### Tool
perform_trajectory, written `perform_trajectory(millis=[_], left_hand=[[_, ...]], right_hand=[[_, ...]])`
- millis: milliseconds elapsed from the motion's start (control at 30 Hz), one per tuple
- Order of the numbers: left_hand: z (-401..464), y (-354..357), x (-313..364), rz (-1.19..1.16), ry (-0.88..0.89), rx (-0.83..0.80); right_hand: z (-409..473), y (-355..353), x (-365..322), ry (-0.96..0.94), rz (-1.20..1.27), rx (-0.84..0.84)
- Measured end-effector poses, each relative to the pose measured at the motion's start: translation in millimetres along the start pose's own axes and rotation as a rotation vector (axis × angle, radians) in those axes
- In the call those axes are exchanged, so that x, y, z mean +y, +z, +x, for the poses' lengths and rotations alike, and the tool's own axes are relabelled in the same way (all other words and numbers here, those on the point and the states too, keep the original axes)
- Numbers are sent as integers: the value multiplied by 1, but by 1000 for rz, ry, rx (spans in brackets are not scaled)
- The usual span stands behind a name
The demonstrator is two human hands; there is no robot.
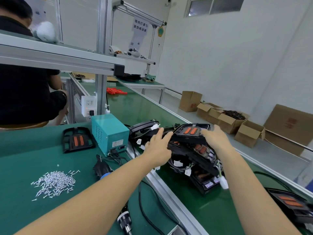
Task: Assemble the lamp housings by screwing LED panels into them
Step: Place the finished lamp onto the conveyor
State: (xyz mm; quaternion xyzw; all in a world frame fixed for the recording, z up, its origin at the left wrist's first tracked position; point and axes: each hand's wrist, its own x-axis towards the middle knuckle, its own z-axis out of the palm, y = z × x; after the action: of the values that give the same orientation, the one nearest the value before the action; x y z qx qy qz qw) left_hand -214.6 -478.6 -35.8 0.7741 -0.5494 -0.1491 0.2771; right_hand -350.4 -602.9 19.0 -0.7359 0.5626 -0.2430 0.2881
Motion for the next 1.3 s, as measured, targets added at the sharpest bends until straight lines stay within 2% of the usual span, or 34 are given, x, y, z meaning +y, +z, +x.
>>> perform_trajectory(millis=[100,400,533,667,900,1067,1300], left_hand=[[-6,-3,-1,-33,16,-65],[-17,-10,3,-118,45,-107],[-14,-11,5,-138,20,-106],[-20,-13,-7,-55,-44,-44],[-51,-34,-63,181,-145,125],[-100,-59,-122,203,-298,263],[-181,-91,-196,226,-561,338]], right_hand=[[0,2,-6,-97,-116,-7],[-11,14,-20,-180,-151,-48],[-19,16,-24,-216,-433,80],[-30,26,-32,-365,-566,132],[-73,73,-64,-587,-550,11],[-118,130,-92,-728,-508,-156],[-178,210,-134,-861,-488,-354]])
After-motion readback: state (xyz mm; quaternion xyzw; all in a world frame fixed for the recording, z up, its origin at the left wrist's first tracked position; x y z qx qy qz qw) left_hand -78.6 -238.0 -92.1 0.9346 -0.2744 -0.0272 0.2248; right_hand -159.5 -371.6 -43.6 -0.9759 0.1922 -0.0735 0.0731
